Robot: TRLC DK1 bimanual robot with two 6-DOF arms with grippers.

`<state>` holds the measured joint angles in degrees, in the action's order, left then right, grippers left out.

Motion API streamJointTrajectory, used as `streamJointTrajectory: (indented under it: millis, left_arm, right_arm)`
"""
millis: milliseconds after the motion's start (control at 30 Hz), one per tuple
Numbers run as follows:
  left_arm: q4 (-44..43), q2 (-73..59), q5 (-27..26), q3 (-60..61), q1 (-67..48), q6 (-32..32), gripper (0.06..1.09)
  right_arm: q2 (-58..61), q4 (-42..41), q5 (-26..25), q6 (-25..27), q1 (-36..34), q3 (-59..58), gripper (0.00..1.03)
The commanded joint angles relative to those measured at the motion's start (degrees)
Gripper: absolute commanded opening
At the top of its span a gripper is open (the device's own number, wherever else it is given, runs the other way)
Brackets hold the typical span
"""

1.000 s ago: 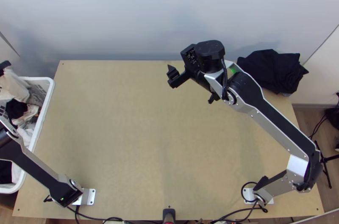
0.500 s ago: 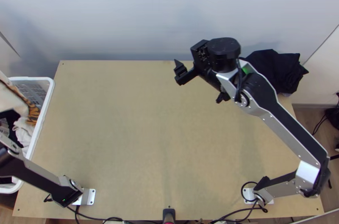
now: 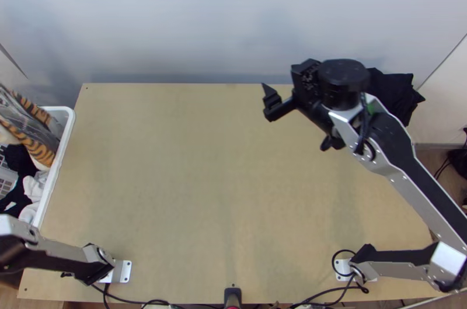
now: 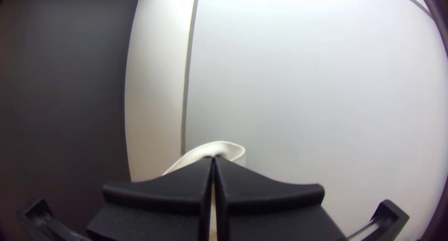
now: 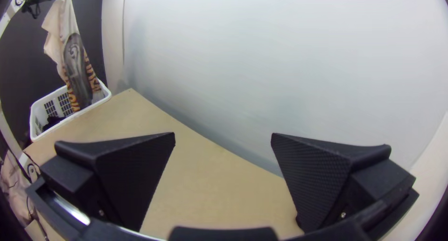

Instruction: Fold the t-shirt

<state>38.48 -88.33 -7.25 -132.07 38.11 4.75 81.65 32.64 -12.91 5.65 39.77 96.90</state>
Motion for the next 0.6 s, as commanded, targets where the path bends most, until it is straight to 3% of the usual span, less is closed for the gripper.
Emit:
streamJointTrajectory:
  millis: [0, 167, 367, 567]
  left_arm:
    - [0.81, 6.42, 2.15, 0.06, -10.07, -0.01, 0.10]
    - [0.02, 8.53, 8.65, -0.12, -25.01, -2.21, 0.10]
    - [-2.97, 8.79, 25.79, -0.03, -52.96, -13.19, 0.09]
    - [-7.89, 6.51, 35.28, -0.03, -72.21, -20.84, 0.09]
  right_arm:
    - [-7.64, -0.65, -0.01, -0.38, -3.56, -7.43, 0.96]
    - [-15.64, -1.27, 0.07, -0.55, -6.37, -15.78, 0.96]
    - [-24.87, -1.35, 0.07, -1.69, -8.48, -26.24, 0.96]
    - [-29.44, -1.35, 0.25, -2.13, -10.06, -29.67, 0.96]
